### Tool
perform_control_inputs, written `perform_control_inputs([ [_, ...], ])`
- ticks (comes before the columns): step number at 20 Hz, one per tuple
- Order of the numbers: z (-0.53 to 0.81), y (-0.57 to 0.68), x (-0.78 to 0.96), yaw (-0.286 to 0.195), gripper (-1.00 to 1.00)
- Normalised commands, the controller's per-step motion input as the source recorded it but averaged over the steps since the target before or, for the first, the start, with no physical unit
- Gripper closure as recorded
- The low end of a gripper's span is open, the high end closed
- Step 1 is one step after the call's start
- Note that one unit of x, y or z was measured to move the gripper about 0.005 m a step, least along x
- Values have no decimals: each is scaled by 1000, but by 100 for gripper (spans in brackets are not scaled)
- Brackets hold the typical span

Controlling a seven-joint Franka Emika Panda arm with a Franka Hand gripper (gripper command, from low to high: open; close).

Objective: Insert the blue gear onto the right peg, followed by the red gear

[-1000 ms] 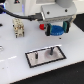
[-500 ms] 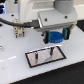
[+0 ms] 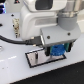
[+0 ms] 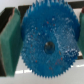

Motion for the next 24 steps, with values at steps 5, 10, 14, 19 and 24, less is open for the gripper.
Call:
perform_control_inputs([
  [5,239,-37,58,0,100],
  [10,377,-51,54,0,100],
  [14,151,-65,66,0,100],
  [19,-107,-174,82,0,100],
  [24,-220,-184,50,0,100],
])
